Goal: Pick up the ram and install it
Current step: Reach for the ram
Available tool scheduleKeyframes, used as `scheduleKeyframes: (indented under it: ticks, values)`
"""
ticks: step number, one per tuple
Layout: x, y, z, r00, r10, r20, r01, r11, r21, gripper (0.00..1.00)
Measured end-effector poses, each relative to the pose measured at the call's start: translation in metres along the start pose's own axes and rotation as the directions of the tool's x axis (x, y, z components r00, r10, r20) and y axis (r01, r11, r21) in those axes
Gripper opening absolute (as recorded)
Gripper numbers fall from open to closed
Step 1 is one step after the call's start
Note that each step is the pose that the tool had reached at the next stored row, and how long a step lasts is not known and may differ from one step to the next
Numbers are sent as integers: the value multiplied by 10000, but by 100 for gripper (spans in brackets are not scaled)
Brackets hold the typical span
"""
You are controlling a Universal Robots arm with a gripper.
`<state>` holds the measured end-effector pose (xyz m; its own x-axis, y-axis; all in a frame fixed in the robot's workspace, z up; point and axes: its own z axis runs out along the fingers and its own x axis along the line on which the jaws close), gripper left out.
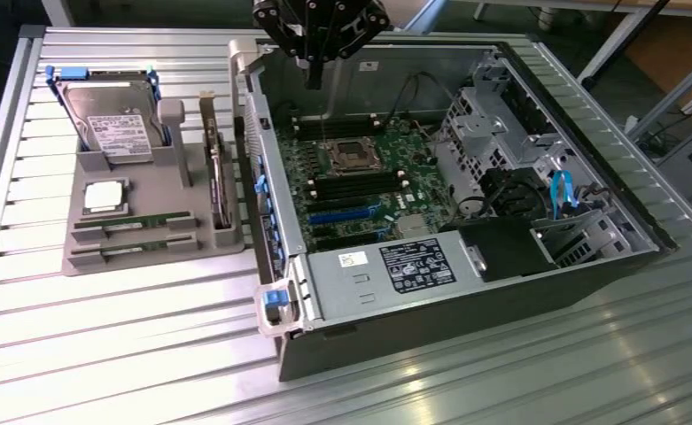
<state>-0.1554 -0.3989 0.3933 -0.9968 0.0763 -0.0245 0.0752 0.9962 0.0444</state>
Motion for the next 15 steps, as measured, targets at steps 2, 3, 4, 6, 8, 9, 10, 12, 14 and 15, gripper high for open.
scheduleKeyframes:
  ticks: [2, 3, 4, 6, 8, 9, 10, 12, 14, 15]
  values:
    - [17, -2, 0, 10000, -1, 0, 1, 10000, 0, 10]
    - [31, -3, -1, 10000, -1, -1, 1, 10000, 0, 10]
    - [42, -3, -1, 10000, -1, 0, 1, 10000, 0, 10]
    - [63, -5, -2, 10000, -1, 0, 1, 10000, 1, 10]
    - [75, -6, -3, 10000, -1, -1, 1, 10000, 1, 10]
    - [81, -6, -3, 10000, -1, 0, 1, 10000, 1, 10]
    - [91, -7, -3, 10000, -1, 0, 1, 10000, 1, 10]
    - [103, -8, -3, 10000, 0, 0, 0, 10000, 0, 10]
    - [118, -9, -3, 10000, -1, 0, 1, 10000, 0, 10]
    - [124, -9, -4, 10000, 0, 0, 0, 10000, 0, 10]
